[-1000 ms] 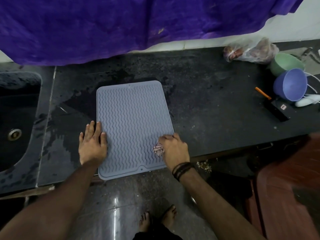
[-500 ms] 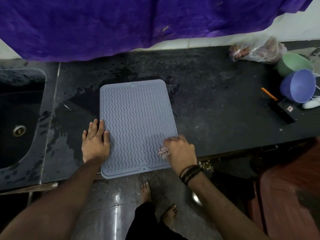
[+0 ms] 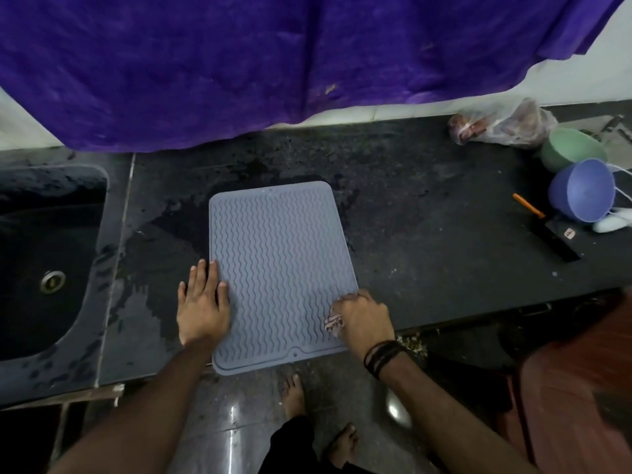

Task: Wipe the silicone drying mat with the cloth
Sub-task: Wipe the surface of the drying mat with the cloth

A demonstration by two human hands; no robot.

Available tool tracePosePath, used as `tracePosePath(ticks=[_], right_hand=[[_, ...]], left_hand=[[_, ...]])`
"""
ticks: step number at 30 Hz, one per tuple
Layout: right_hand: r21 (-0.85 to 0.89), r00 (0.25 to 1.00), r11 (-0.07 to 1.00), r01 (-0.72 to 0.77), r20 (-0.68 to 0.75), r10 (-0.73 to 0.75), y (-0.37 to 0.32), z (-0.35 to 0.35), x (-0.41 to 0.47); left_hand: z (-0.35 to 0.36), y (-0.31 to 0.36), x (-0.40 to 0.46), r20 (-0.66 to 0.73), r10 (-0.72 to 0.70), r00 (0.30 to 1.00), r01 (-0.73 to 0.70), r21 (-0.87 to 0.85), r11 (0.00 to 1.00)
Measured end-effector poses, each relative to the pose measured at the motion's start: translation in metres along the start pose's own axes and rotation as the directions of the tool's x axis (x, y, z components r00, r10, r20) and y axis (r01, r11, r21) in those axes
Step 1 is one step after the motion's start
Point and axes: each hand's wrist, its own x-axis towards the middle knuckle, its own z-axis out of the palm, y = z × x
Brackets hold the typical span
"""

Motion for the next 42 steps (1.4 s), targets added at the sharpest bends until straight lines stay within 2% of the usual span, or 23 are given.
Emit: tracePosePath(ticks=[5, 12, 15, 19, 22, 26, 31, 34, 37, 42], right_hand=[[0.070, 0.995, 0.998, -0.006, -0.096, 0.013, 0.002, -0.021, 0.048], [-0.050, 1.000, 0.998, -0.024, 0.005, 0.025, -0.004, 0.001, 0.061], [-0.034, 0.998, 0.999, -0.031, 0.056, 0.033, -0.003, 0.006, 0.046], [0.010, 0.999, 0.999, -0.051, -0.010, 0.052, -0.005, -0.007, 0.057], [0.068, 0.995, 0.996, -0.061, -0.078, 0.066, -0.007, -0.019, 0.085], [0.056, 0.995, 0.994, -0.093, -0.023, 0.094, -0.008, -0.015, 0.102], [0.017, 0.993, 0.993, -0.113, 0.032, 0.112, -0.009, -0.004, 0.082], [0.023, 0.993, 0.993, -0.116, 0.002, 0.116, -0.009, -0.010, 0.083], [0.054, 0.984, 0.988, -0.145, -0.093, 0.149, -0.008, -0.028, 0.108], [0.062, 0.987, 0.987, -0.150, -0.047, 0.153, -0.017, -0.032, 0.151]], left_hand=[[-0.005, 0.001, 0.003, 0.018, 0.025, 1.000, -0.024, -0.036, 0.999], [-0.008, 0.008, 0.064, 0.059, 0.023, 0.998, -0.020, -0.050, 0.999], [-0.005, 0.005, 0.090, 0.065, 0.021, 0.998, -0.017, -0.052, 0.999], [-0.002, -0.001, 0.111, 0.054, 0.023, 0.998, -0.021, -0.049, 0.999], [0.003, 0.000, 0.111, 0.032, 0.047, 0.998, -0.045, -0.058, 0.997], [0.007, -0.004, 0.109, -0.016, 0.075, 0.997, -0.075, -0.064, 0.995], [0.005, -0.001, 0.109, -0.028, 0.062, 0.998, -0.064, -0.065, 0.996], [0.004, 0.001, 0.110, -0.020, 0.053, 0.998, -0.054, -0.059, 0.997], [0.003, 0.006, 0.111, -0.016, 0.056, 0.998, -0.057, -0.058, 0.997], [0.002, 0.002, 0.108, -0.012, 0.036, 0.999, -0.036, -0.049, 0.998]])
